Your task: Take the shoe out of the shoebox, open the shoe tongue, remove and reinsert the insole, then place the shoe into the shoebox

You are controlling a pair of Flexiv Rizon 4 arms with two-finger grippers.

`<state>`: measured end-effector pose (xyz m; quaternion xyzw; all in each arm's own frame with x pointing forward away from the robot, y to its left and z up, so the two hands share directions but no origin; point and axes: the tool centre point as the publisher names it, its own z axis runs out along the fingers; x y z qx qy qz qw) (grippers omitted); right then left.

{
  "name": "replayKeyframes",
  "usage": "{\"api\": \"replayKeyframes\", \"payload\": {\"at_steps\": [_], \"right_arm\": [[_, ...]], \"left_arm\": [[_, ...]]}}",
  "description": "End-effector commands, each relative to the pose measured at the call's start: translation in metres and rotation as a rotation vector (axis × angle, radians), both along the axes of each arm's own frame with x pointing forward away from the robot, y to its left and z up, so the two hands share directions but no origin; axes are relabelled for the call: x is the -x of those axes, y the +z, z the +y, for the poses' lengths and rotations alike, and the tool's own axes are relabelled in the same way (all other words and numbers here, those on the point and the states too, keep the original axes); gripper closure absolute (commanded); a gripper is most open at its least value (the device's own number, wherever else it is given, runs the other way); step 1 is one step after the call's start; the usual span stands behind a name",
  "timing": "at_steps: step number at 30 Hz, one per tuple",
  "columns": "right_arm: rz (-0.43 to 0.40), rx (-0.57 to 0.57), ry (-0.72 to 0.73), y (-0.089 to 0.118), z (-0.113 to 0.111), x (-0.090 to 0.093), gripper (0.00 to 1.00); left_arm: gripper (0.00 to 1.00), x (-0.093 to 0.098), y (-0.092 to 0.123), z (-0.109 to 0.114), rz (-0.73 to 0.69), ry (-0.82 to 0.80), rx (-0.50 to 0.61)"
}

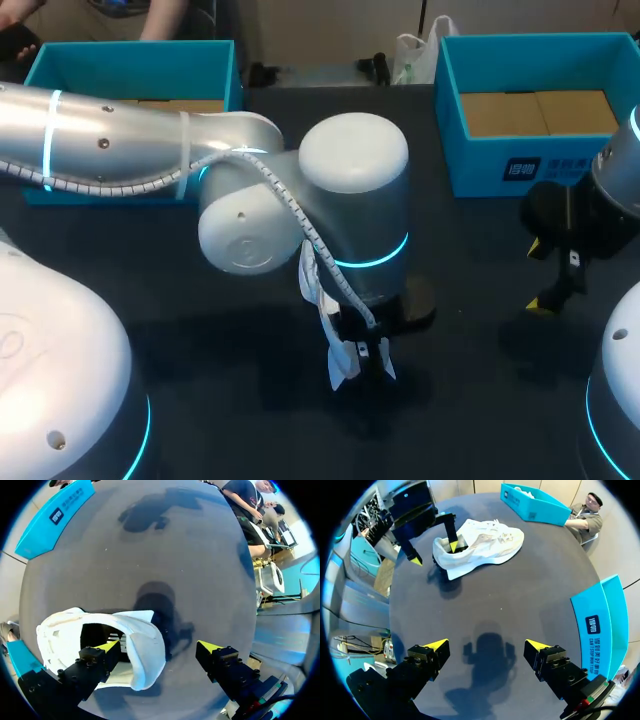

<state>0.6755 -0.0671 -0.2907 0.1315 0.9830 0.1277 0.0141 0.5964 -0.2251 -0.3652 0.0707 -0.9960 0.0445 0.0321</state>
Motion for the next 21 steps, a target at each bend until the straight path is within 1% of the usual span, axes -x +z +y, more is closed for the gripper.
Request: {"api": "replayKeyframes", "payload": {"at_steps": [1, 5, 10, 17, 21], "right_arm": [[-0.001, 0.004, -0.001, -0.001, 0.001, 0.0, 0.0], [-0.001, 0.004, -0.001, -0.001, 0.001, 0.0, 0.0], [-0.001, 0.004, -0.001, -0.001, 0.001, 0.0, 0.0], [-0.001, 0.004, -0.001, -0.001, 0.001, 0.0, 0.0], [-0.001, 0.004, -0.001, -0.001, 0.001, 0.0, 0.0]], "left_arm": [[0.0, -0.002, -0.009, 0.007, 0.0, 0.01, 0.012], [0.0, -0.006, -0.016, 0.006, 0.015, 0.023, 0.01], [0.0, -0.007, -0.023, 0.002, 0.019, 0.024, 0.003], [0.0, -0.007, -0.026, -0.001, 0.016, 0.024, -0.012], [0.0, -0.004, -0.029, -0.004, 0.006, 0.02, -0.023]]}}
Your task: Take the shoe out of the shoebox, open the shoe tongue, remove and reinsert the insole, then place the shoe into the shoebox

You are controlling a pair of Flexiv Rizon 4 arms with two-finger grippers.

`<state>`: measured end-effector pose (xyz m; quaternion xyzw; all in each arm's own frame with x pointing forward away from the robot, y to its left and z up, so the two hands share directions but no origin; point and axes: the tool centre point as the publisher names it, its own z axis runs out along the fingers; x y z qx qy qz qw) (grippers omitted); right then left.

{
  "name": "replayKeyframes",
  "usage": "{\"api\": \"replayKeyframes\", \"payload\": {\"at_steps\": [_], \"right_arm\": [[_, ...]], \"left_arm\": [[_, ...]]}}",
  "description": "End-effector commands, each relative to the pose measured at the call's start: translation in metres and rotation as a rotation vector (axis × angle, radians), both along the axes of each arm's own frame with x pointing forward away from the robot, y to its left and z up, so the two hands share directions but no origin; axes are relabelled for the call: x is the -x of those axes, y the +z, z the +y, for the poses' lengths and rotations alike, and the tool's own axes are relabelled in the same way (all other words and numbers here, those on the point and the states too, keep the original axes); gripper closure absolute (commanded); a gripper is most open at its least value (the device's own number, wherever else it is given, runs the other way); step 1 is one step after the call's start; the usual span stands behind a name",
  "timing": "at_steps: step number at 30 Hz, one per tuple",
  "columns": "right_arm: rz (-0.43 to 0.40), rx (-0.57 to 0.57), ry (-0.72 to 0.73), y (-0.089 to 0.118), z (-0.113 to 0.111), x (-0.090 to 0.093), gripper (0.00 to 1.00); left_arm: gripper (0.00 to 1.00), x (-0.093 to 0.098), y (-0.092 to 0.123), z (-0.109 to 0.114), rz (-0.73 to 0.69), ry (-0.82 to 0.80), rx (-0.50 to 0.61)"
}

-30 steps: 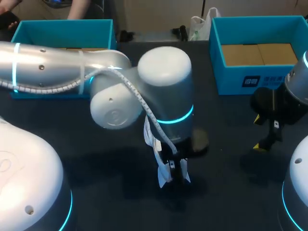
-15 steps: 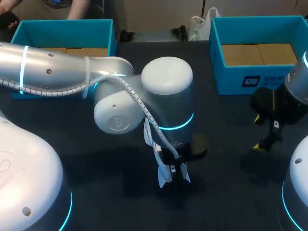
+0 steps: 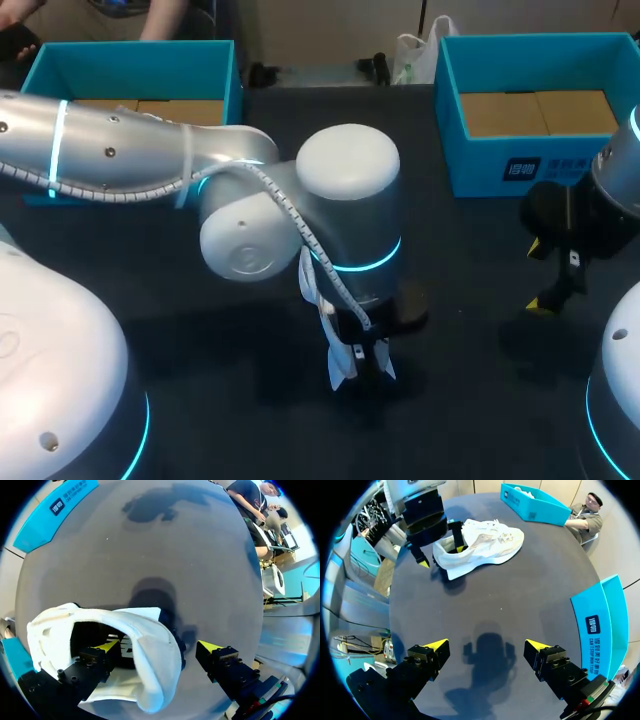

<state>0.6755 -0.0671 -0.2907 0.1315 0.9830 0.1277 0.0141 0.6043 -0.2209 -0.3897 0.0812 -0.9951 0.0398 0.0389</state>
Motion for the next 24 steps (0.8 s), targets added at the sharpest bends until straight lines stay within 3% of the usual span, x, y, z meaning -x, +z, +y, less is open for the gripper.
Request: {"api": "replayKeyframes", "payload": {"at_steps": [1, 2, 9, 12, 14, 15, 24], "right_arm": [[-0.001, 0.004, -0.001, -0.0007, 0.001, 0.0004, 0.0], [-0.001, 0.004, -0.001, -0.0007, 0.001, 0.0004, 0.0], [-0.001, 0.004, -0.001, -0.0007, 0.001, 0.0004, 0.0], [-0.001, 0.004, -0.001, -0.0007, 0.001, 0.0004, 0.0], [-0.001, 0.004, -0.001, -0.0007, 0.001, 0.0004, 0.0], [-0.001, 0.004, -0.001, -0.0007, 0.001, 0.0004, 0.0], [-0.001, 0.004, -0.001, -0.0007, 0.001, 0.0004, 0.0]], "left_arm": [[0.0, 0.0046, -0.0047, -0.0082, -0.012, -0.001, -0.017], [0.0, 0.0053, -0.0052, -0.0085, -0.016, -0.002, -0.021], [0.36, 0.0099, -0.0026, -0.0073, -0.057, 0.01, -0.028], [0.47, 0.0097, -0.0017, -0.0069, -0.06, 0.011, -0.03], [0.74, 0.009, -0.0012, -0.0066, -0.062, 0.013, -0.031], [1.0, 0.0085, -0.0012, -0.0065, -0.064, 0.016, -0.033], [1.0, 0.0031, 0.0036, 0.0005, -0.05, 0.018, -0.025]]}}
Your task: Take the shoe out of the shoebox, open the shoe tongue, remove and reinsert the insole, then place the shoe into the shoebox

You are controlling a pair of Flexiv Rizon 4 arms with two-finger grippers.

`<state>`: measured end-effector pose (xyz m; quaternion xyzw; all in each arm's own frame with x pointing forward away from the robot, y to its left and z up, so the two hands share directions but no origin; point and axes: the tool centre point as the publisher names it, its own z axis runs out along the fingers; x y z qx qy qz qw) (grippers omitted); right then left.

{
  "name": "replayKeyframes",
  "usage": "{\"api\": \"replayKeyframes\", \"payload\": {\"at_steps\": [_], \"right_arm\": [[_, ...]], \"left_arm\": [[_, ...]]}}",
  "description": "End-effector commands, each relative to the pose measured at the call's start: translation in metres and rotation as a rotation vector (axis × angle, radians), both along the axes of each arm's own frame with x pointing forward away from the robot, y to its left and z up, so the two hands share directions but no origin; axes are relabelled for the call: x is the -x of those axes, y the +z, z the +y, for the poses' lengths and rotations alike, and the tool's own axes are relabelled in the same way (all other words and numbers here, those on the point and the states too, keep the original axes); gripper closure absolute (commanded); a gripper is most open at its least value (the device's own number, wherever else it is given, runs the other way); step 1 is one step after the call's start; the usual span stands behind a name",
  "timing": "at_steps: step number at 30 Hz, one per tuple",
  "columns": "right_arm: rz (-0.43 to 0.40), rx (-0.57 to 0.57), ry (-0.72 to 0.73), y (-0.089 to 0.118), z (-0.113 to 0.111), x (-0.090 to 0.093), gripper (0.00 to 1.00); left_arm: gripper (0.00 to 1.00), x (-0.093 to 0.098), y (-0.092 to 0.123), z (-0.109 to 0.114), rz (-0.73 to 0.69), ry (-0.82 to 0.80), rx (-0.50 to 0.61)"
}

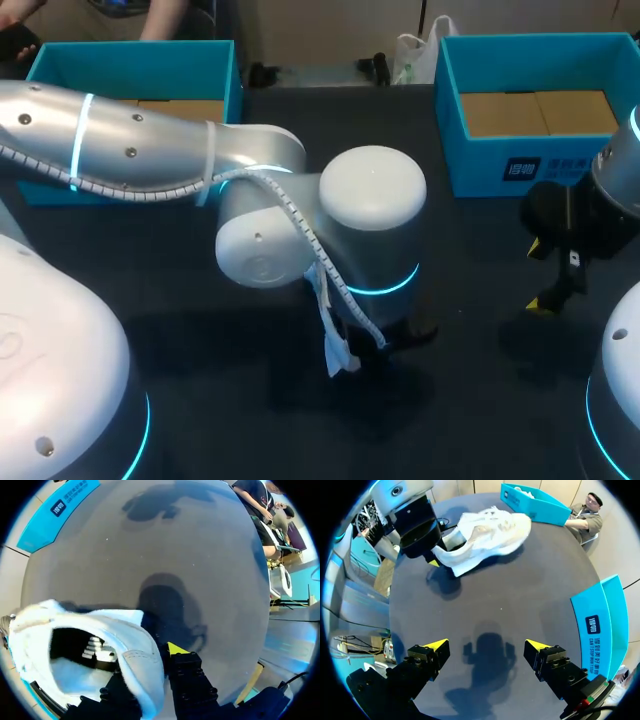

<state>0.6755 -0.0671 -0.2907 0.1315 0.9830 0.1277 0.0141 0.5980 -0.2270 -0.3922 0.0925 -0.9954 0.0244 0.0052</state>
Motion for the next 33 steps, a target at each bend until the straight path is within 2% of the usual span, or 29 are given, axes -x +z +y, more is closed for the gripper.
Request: {"api": "replayKeyframes", "payload": {"at_steps": [1, 6, 12, 21, 27, 33], "right_arm": [[-0.001, 0.004, -0.001, -0.001, 0.001, 0.0, 0.0], [-0.001, 0.004, -0.001, -0.001, 0.001, 0.0, 0.0], [-0.001, 0.004, -0.001, -0.001, 0.001, 0.0, 0.0], [-0.001, 0.004, -0.001, -0.001, 0.001, 0.0, 0.0], [-0.001, 0.004, -0.001, -0.001, 0.001, 0.0, 0.0], [-0.001, 0.004, -0.001, -0.001, 0.001, 0.0, 0.0]], "left_arm": [[1.0, -0.004, 0.008, 0.008, 0.013, -0.006, 0.013], [1.0, -0.008, 0.026, 0.016, 0.017, -0.025, 0.032], [1.0, -0.021, 0.068, 0.032, 0.049, -0.103, 0.061], [1.0, -0.055, 0.126, 0.056, 0.045, -0.165, 0.026], [1.0, -0.083, 0.151, 0.07, 0.054, -0.167, 0.0], [1.0, -0.108, 0.179, 0.088, 0.102, -0.203, 0.033]]}}
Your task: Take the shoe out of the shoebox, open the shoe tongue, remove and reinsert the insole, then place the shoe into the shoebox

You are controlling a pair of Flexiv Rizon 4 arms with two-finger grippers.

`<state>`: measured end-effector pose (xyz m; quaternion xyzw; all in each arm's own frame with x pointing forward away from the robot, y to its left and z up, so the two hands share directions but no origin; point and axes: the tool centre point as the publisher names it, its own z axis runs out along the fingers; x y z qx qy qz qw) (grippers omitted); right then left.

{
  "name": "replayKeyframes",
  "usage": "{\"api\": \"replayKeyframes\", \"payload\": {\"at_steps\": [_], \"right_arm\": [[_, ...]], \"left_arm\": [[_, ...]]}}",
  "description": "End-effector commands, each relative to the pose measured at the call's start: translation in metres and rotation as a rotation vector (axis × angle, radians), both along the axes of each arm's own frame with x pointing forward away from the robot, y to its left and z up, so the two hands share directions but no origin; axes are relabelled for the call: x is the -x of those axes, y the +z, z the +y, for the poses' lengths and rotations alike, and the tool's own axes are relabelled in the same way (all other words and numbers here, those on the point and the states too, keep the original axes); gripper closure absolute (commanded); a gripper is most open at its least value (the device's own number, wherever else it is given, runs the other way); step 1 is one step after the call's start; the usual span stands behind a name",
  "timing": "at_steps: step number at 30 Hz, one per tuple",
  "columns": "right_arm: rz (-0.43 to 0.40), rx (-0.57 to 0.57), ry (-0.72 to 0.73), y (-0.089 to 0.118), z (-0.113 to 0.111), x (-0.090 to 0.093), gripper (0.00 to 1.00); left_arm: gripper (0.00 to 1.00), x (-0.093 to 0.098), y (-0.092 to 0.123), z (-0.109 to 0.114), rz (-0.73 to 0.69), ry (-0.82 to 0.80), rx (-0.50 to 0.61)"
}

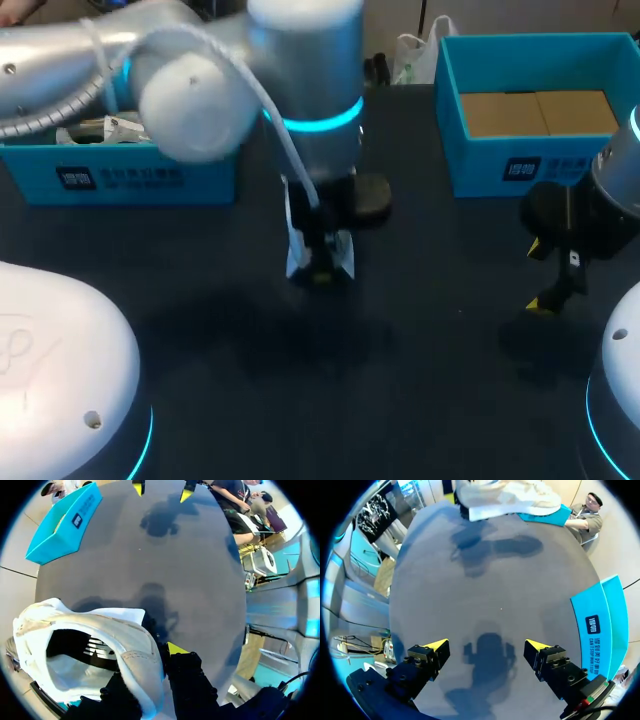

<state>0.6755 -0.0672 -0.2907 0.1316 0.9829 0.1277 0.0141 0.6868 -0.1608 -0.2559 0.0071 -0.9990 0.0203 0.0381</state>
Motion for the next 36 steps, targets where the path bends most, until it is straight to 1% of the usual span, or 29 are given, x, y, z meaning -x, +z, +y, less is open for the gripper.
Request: {"api": "replayKeyframes", "payload": {"at_steps": [1, 2, 7, 11, 15, 19, 21, 23, 36], "right_arm": [[-0.001, 0.004, -0.001, -0.001, 0.001, 0.0, 0.0], [-0.001, 0.004, -0.001, -0.001, 0.001, 0.0, 0.0], [-0.001, 0.004, -0.001, -0.001, 0.001, 0.0, 0.0], [-0.001, 0.004, -0.001, -0.001, 0.001, 0.0, 0.0], [-0.001, 0.004, -0.001, -0.001, 0.001, 0.0, 0.0], [-0.001, 0.004, -0.001, -0.001, 0.001, 0.0, 0.0], [-0.001, 0.004, -0.001, -0.001, 0.001, 0.0, 0.0], [-0.001, 0.004, -0.001, -0.001, 0.001, 0.0, 0.0], [-0.001, 0.004, -0.001, -0.001, 0.001, 0.0, 0.0]], "left_arm": [[1.0, -0.022, 0.047, 0.024, 0.039, -0.025, 0.031], [1.0, -0.026, 0.052, 0.026, 0.054, -0.044, 0.03], [1.0, -0.047, 0.085, 0.041, 0.021, -0.061, 0.022], [1.0, -0.063, 0.11, 0.062, 0.02, -0.114, 0.022], [1.0, -0.086, 0.129, 0.088, 0.056, -0.163, 0.058], [1.0, -0.118, 0.139, 0.112, 0.075, -0.183, 0.059], [1.0, -0.136, 0.144, 0.123, 0.116, -0.186, 0.059], [1.0, -0.16, 0.153, 0.136, 0.151, -0.106, 0.056], [1.0, -0.16, 0.153, 0.136, 0.151, -0.106, 0.056]]}}
